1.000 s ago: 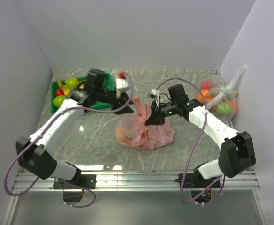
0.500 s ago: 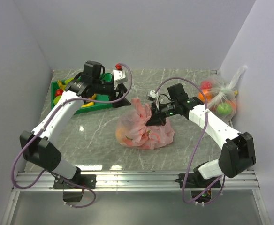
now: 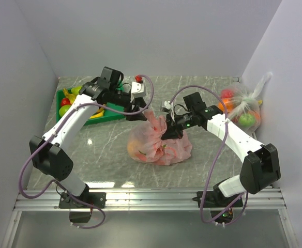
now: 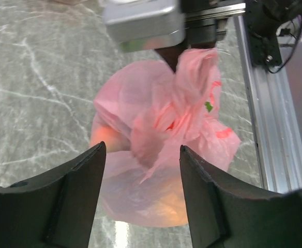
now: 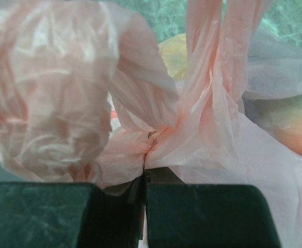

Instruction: Place the fake fruits into the plastic bag and tie a complex knot

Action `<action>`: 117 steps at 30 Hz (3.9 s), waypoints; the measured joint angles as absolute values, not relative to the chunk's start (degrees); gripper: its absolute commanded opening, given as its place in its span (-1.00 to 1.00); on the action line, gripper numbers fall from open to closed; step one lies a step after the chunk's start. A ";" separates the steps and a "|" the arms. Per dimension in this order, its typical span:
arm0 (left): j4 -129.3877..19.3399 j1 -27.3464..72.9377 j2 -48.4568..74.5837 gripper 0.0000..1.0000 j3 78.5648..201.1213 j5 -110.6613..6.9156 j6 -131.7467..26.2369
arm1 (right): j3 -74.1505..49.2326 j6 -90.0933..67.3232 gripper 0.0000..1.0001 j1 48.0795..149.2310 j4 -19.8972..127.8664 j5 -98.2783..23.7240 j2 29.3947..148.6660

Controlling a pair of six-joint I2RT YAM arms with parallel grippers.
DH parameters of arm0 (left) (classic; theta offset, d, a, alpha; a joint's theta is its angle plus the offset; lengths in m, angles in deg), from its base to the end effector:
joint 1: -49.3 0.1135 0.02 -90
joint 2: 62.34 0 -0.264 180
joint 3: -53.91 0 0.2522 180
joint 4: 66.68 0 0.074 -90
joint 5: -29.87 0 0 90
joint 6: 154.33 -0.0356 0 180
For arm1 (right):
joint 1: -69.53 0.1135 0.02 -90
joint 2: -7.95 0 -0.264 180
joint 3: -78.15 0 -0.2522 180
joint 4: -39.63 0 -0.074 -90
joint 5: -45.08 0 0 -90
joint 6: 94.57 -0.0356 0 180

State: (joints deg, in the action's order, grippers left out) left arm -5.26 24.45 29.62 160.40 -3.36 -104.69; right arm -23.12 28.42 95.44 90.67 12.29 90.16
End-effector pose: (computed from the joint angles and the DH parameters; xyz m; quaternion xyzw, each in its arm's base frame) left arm 0.2933 -0.1687 0.3724 0.5880 0.5952 -0.3945 0.3799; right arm 0.2479 0.1537 0.2838 -0.5382 0.6564 0.4386 0.2952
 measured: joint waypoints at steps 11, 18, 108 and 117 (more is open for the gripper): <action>0.77 22.73 30.93 -0.99 164.49 -4.34 -108.28 | -22.29 27.57 -1.00 95.44 90.86 11.59 90.82; -2.92 21.61 21.80 -0.99 153.54 -6.97 -95.97 | -23.76 14.30 -1.00 95.16 84.74 9.21 90.69; -97.56 10.27 28.22 -0.99 107.22 -16.37 -7.60 | -38.42 -13.63 0.13 86.02 77.57 9.45 62.43; -97.43 10.34 28.22 -0.99 107.22 -15.71 -7.93 | -39.34 -18.18 0.31 85.34 70.67 1.95 73.99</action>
State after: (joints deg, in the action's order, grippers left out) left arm -97.43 10.34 28.22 107.22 -15.71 -7.93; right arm -39.34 -18.18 85.34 70.67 1.95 73.99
